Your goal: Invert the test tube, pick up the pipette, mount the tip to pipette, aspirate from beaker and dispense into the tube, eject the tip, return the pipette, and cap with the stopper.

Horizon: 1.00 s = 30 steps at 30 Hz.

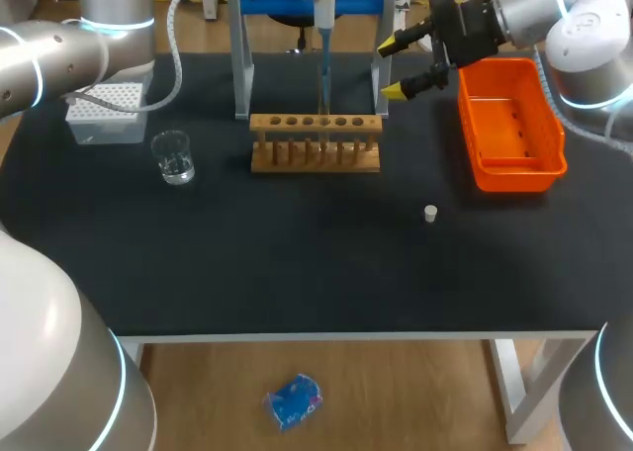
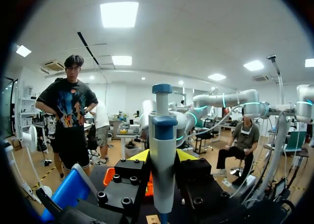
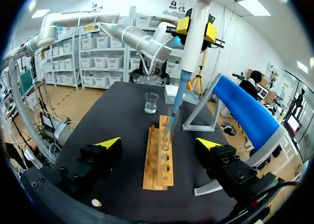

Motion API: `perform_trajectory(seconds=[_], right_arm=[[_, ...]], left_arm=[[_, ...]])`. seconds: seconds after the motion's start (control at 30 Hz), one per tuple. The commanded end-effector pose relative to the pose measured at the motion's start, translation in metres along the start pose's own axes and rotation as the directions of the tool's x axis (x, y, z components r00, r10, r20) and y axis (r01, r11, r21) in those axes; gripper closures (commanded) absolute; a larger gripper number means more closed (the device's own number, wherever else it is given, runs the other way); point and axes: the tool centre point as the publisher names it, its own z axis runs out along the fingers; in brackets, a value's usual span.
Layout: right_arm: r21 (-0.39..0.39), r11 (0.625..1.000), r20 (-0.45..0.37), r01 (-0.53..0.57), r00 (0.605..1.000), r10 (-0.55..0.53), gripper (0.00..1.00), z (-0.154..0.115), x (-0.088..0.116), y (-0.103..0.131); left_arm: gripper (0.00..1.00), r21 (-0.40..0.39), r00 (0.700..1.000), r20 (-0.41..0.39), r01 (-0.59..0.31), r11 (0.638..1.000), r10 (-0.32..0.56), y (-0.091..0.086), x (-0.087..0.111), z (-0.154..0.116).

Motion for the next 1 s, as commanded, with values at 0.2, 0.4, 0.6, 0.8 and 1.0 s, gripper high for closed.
perform_trajectory(seconds=[0.2,0.4,0.6,0.8,1.0], right_arm=[[0.000,1.000,0.001,0.001,1.000,-0.001,0.00,0.000,0.000,0.000],[0.000,1.000,0.001,0.001,1.000,-0.001,0.00,0.000,0.000,0.000],[0.000,1.000,0.001,0.001,1.000,-0.001,0.00,0.000,0.000,0.000],[0.000,1.000,0.001,0.001,1.000,-0.001,0.00,0.000,0.000,0.000],[0.000,1.000,0.001,0.001,1.000,-0.001,0.00,0.000,0.000,0.000]], left_arm=[[1.00,-0.008,1.000,0.000,-0.027,1.000,0.027,-0.006,-0.002,0.002],[1.00,-0.011,0.999,-0.003,-0.032,0.999,0.032,-0.007,-0.003,0.002],[1.00,-0.016,0.999,-0.007,-0.035,0.999,0.035,-0.011,-0.003,0.003],[1.00,-0.025,0.999,-0.013,-0.032,0.999,0.032,-0.013,-0.002,0.002],[1.00,-0.031,1.000,-0.020,-0.025,0.999,0.024,-0.016,-0.002,0.003]])
